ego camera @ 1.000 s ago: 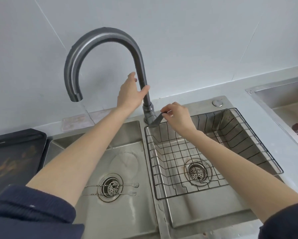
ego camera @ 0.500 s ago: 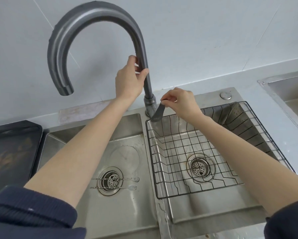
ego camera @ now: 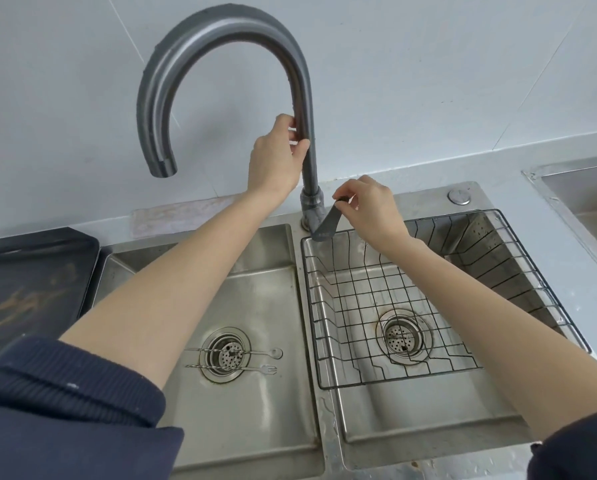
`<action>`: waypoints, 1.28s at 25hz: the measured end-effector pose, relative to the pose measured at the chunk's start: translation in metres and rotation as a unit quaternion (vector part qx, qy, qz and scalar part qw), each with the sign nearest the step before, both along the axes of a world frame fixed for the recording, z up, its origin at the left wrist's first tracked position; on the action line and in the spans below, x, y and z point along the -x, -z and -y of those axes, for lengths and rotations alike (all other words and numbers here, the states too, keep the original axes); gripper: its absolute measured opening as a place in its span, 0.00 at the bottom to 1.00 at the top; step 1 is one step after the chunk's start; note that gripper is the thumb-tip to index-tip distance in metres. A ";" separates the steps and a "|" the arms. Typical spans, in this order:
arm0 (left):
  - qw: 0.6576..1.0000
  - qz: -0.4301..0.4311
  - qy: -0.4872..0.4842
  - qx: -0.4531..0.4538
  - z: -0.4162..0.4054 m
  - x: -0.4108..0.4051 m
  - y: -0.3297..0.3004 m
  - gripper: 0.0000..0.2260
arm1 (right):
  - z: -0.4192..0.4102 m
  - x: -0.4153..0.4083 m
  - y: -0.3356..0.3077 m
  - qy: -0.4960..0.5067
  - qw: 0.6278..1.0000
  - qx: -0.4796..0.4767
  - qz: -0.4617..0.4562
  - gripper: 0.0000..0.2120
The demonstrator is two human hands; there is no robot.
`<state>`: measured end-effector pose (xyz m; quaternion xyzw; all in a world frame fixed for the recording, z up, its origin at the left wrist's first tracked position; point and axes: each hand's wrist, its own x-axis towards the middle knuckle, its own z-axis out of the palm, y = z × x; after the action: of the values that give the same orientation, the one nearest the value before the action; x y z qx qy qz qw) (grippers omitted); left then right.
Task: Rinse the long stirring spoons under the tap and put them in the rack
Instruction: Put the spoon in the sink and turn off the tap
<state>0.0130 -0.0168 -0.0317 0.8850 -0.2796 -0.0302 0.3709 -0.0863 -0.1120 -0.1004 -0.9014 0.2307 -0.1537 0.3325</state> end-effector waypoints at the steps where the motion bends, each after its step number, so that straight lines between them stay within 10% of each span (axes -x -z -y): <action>1: 1.000 -0.005 0.008 -0.008 -0.003 0.002 0.000 0.17 | -0.005 0.001 -0.002 -0.002 1.000 0.014 0.001 0.10; 13: 0.975 0.093 0.100 -0.175 -0.135 0.028 0.007 0.21 | -0.087 0.022 -0.018 -0.096 0.984 0.113 -0.093 0.20; 32: 0.960 0.019 0.078 -0.267 -0.289 0.014 0.078 0.19 | -0.216 0.005 0.037 -0.173 0.941 0.129 -0.260 0.22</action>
<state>-0.0014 0.2723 -0.1102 0.9278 -0.3362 -0.1161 0.1123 -0.0909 0.1035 -0.1372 -0.9711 0.1277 0.1171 0.1639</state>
